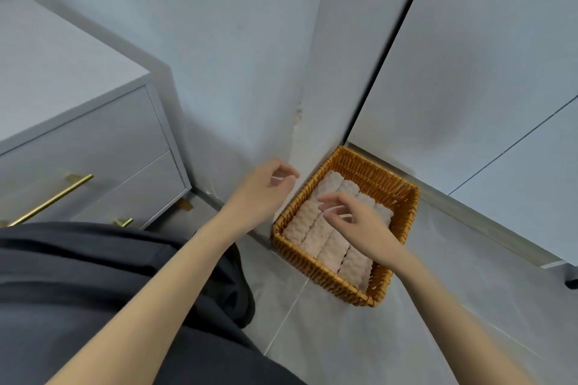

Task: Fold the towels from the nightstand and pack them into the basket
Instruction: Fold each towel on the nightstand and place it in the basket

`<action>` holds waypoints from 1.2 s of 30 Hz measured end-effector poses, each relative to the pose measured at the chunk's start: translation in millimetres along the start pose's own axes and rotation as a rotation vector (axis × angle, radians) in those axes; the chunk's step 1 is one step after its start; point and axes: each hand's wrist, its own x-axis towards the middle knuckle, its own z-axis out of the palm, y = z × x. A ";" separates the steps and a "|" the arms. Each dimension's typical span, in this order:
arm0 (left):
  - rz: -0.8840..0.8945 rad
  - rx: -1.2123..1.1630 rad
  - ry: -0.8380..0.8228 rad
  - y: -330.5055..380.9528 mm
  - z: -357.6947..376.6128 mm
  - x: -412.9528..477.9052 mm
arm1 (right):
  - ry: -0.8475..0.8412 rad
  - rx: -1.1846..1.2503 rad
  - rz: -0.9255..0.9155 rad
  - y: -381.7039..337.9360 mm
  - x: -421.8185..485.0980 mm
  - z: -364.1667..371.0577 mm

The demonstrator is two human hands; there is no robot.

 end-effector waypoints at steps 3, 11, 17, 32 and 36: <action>0.022 -0.011 0.126 9.1 -34.9 -19.1 | -0.003 0.036 -0.082 -41.7 -3.1 2.6; 0.064 -0.068 0.386 37.1 -131.3 -67.7 | -0.020 0.087 -0.281 -146.2 15.1 17.4; 0.080 -0.090 0.560 47.9 -206.8 -98.0 | -0.043 0.125 -0.383 -221.3 47.6 43.0; -0.097 -0.039 0.712 -35.3 -403.7 -21.3 | -0.127 0.160 -0.548 -366.8 242.4 151.5; -0.121 -0.045 0.711 -52.6 -436.6 13.1 | -0.157 0.169 -0.548 -395.0 294.0 174.9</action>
